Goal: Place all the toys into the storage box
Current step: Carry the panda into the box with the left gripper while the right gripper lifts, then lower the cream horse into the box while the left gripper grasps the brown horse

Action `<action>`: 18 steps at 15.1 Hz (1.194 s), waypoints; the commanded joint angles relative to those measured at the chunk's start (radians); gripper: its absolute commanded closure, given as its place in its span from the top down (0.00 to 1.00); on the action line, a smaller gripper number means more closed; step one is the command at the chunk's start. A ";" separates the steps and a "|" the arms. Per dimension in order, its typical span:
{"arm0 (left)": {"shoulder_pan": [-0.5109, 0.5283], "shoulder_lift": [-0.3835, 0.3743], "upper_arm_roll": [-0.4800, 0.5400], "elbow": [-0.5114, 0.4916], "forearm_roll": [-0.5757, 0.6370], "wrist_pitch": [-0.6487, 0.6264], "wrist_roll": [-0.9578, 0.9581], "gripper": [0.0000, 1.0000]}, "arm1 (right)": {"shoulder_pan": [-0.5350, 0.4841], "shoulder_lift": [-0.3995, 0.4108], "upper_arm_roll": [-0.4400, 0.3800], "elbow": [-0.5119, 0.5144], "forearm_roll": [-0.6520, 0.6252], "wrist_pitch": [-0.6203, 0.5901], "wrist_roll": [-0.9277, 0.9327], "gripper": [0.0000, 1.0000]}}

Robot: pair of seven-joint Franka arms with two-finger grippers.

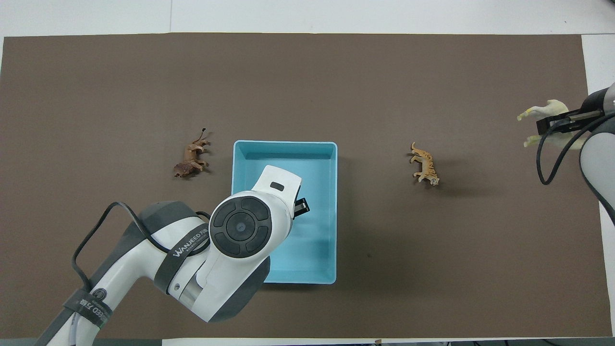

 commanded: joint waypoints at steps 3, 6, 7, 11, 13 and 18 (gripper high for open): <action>0.086 -0.029 0.023 0.058 0.009 -0.094 0.109 1.00 | 0.119 -0.084 0.008 0.033 -0.003 -0.151 0.165 0.00; 0.248 -0.023 0.022 0.060 0.009 -0.087 0.380 1.00 | 0.303 -0.074 0.009 0.090 -0.005 -0.235 0.450 0.00; 0.306 -0.021 0.022 0.057 0.009 -0.070 0.480 1.00 | 0.368 -0.077 0.009 0.084 0.001 -0.232 0.540 0.00; 0.440 0.043 0.023 0.052 0.010 0.022 0.726 1.00 | 0.596 -0.064 0.014 0.067 0.005 -0.201 0.826 0.00; 0.473 0.089 0.023 0.049 0.010 0.084 0.788 1.00 | 0.730 -0.007 0.014 0.040 -0.002 -0.132 0.976 0.00; 0.465 0.187 0.023 0.052 0.009 0.246 0.779 1.00 | 0.868 0.110 0.014 -0.111 -0.005 0.164 1.118 0.00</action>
